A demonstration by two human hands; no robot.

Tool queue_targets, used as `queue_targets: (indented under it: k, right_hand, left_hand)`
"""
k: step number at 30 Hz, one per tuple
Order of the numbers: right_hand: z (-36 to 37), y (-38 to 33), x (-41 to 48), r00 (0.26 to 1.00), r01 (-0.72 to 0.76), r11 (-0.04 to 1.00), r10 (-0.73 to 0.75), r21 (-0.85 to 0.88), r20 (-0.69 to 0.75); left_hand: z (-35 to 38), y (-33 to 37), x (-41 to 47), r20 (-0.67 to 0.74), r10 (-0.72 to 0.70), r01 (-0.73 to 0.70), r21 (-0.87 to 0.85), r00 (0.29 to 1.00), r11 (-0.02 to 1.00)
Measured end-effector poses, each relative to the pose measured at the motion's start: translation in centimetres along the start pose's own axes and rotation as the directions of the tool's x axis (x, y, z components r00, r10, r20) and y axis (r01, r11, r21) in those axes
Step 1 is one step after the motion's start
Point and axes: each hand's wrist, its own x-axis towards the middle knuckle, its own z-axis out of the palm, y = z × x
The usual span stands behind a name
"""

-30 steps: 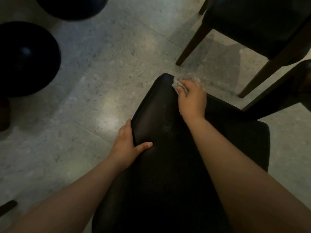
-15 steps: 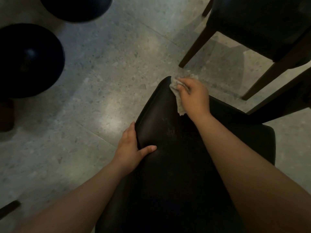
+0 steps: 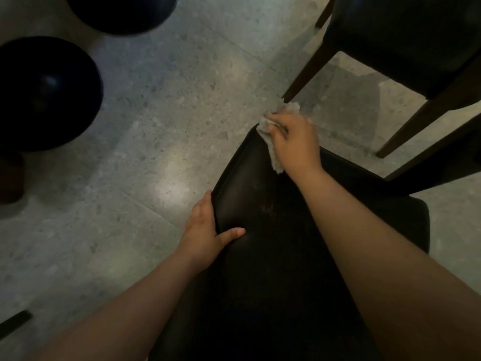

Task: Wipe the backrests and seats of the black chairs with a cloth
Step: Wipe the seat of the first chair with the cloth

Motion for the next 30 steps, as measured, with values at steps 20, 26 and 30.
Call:
queue_targets:
  k: [20, 26, 30]
  right_hand:
    - [2.2, -1.2, -0.9, 0.993, 0.046, 0.988, -0.03, -0.145, 0.111]
    - [3.0, -1.9, -5.9, 0.931, 0.185, 0.982, -0.166, -0.029, 0.325]
    - [1.7, -1.9, -5.2, 0.976, 0.068, 0.997, -0.062, -0.02, 0.209]
  left_hand:
    - [0.0, -0.1, 0.3, -0.003, -0.002, 0.002, 0.034, 1.0, 0.999]
    - [-0.1, 0.1, 0.2, -0.014, 0.001, 0.0, 0.038, 1.0, 0.999]
    - [-0.2, 0.0, 0.2, -0.013, -0.01, 0.011, 0.032, 1.0, 0.999]
